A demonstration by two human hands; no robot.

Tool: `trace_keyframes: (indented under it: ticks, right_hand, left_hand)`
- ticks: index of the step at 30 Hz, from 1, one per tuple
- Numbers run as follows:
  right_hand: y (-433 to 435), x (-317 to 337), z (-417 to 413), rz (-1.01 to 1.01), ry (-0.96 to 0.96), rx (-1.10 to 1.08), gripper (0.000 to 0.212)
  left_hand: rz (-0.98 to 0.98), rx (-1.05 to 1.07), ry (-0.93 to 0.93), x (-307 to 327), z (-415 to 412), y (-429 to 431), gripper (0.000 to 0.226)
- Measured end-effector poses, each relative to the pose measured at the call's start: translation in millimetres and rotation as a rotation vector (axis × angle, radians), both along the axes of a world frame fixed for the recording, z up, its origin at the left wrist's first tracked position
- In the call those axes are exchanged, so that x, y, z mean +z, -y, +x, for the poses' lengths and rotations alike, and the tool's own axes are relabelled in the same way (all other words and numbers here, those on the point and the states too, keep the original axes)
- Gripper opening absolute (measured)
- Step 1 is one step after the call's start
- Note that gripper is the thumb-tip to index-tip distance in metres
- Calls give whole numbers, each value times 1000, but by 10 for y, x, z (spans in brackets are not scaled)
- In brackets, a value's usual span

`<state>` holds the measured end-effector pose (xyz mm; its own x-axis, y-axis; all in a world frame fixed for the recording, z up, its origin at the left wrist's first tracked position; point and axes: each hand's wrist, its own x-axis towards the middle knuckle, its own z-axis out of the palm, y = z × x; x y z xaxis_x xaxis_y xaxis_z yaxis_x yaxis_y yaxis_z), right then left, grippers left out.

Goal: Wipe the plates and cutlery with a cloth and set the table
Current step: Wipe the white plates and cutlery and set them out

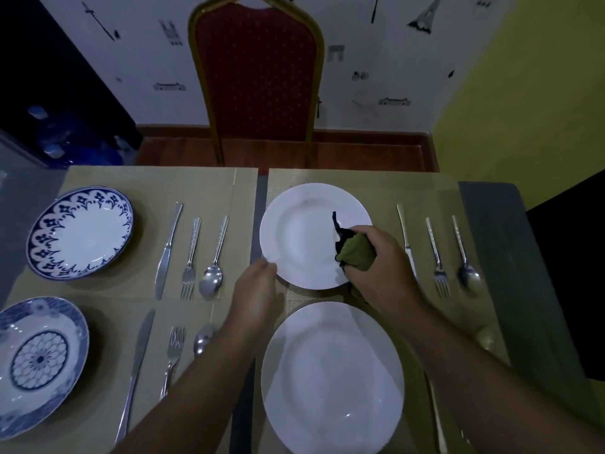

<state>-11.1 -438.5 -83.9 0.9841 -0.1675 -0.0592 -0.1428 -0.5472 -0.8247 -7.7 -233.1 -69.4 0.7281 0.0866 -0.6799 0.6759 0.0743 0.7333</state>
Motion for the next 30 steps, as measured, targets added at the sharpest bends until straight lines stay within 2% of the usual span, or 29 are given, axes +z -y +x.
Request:
trace_keyframes:
  ticks: [3, 5, 7, 13, 18, 23, 25, 30]
  right_hand:
    - [63, 78, -189, 11, 10, -39, 54]
    - [147, 124, -347, 24, 14, -64, 54]
    - [267, 155, -529, 31, 21, -95, 54]
    - [781, 185, -1178, 32, -3, -235, 55]
    - [1313, 169, -1866, 70, -84, -432, 57]
    - [1821, 70, -2469, -91, -133, -559, 57]
    - [1946, 1, -2597, -149, -145, -562, 62]
    - [2078, -56, -2631, -188, -372, -445, 77]
  left_hand:
    - [195, -231, 169, 153, -232, 192, 28]
    - [325, -405, 215, 219, -364, 345, 48]
    - [415, -533, 250, 267, -483, 527, 51]
    - [529, -893, 481, 295, -829, 1210, 53]
    - [534, -1145, 618, 285, -1151, 1824, 54]
    - [547, -1329, 676, 179, -1469, 2343, 54]
    - [567, -1367, 700, 145, -1587, 2513, 53]
    - [690, -1465, 686, 102, -1733, 2695, 49]
